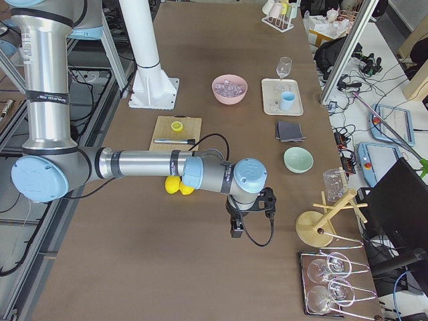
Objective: Put ice in cup with scoop
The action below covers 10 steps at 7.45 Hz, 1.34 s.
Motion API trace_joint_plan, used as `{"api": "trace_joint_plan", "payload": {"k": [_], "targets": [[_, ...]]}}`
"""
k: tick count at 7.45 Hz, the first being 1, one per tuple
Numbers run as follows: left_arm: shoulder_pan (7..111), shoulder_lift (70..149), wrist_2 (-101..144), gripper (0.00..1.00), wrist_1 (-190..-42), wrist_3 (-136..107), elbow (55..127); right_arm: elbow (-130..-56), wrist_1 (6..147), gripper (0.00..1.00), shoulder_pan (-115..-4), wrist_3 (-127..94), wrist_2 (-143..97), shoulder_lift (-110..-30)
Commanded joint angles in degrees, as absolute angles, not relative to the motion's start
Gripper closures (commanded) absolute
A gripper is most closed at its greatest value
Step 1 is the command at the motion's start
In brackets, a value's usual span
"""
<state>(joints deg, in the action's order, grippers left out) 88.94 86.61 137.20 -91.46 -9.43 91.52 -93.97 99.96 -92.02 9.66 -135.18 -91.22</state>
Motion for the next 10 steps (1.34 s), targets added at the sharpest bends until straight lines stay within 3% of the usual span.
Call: {"api": "trace_joint_plan", "payload": {"k": [1, 3, 5, 7, 10], "targets": [[88.6, 87.1, 137.6, 0.01, -92.1, -9.4, 92.0, -94.0, 98.6, 0.0, -92.0, 9.3, -135.2, -91.6], [88.3, 87.3, 137.6, 0.01, -93.3, -9.3, 92.7, -94.9, 96.4, 0.0, -90.4, 9.2, -135.3, -91.3], [71.7, 88.0, 136.3, 0.01, -102.6, -9.7, 92.7, -93.6, 94.4, 0.0, -86.4, 2.9, -142.6, -91.4], [68.4, 91.3, 136.2, 0.01, -103.7, -9.9, 93.7, -98.6, 94.4, 0.0, -81.0, -7.1, -142.3, -91.5], [58.3, 93.6, 142.1, 0.01, -106.9, -9.8, 101.1, -103.6, 94.2, 0.0, -71.1, -21.1, -137.5, -91.3]]}}
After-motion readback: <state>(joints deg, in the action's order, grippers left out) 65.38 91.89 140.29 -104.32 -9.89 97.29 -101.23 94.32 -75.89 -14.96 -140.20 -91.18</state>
